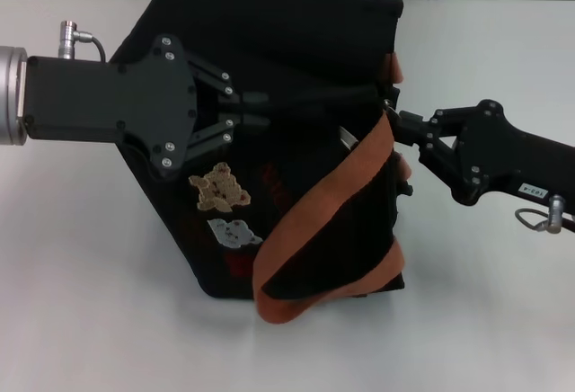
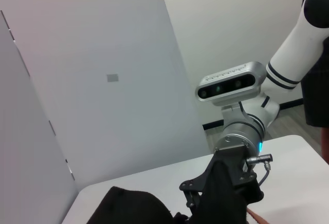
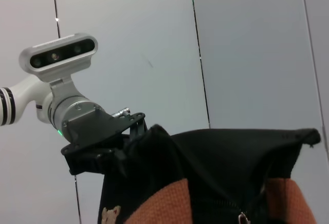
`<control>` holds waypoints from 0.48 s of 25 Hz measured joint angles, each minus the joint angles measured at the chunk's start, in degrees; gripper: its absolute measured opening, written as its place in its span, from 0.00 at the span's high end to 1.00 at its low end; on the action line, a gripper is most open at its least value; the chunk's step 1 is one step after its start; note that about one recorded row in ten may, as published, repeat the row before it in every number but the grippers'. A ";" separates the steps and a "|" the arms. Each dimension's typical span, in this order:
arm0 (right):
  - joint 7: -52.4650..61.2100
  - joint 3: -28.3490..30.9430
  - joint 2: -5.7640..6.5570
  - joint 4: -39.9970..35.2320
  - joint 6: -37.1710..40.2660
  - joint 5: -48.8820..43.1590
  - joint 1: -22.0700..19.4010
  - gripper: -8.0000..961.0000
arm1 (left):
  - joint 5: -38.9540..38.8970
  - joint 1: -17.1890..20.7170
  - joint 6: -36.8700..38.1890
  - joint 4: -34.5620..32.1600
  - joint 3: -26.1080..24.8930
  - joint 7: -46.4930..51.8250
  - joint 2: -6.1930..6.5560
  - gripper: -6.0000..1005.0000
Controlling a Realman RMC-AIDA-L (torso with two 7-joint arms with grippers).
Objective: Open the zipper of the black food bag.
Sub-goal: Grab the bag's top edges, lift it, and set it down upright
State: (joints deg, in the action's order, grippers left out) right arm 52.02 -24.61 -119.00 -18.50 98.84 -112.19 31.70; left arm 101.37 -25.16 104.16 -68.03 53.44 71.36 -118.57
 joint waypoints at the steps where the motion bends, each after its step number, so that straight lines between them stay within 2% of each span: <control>1: 0.01 0.00 0.00 -0.02 -0.10 -0.01 -0.13 0.99 | 0.00 0.00 0.00 0.00 0.00 0.00 0.00 0.90; 7: 0.85 -0.04 0.19 -0.07 -0.62 -0.05 -0.86 0.98 | -0.08 0.10 0.27 0.00 -0.61 0.00 0.06 0.89; 12: 6.53 -1.06 0.53 -1.81 -0.53 -1.79 -0.90 0.98 | -0.17 0.12 0.37 0.00 -1.05 0.00 0.09 0.89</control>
State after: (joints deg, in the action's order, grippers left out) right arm 58.56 -25.66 -118.47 -20.32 98.32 -113.99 30.80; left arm 101.20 -25.04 104.53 -68.03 52.39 71.36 -118.47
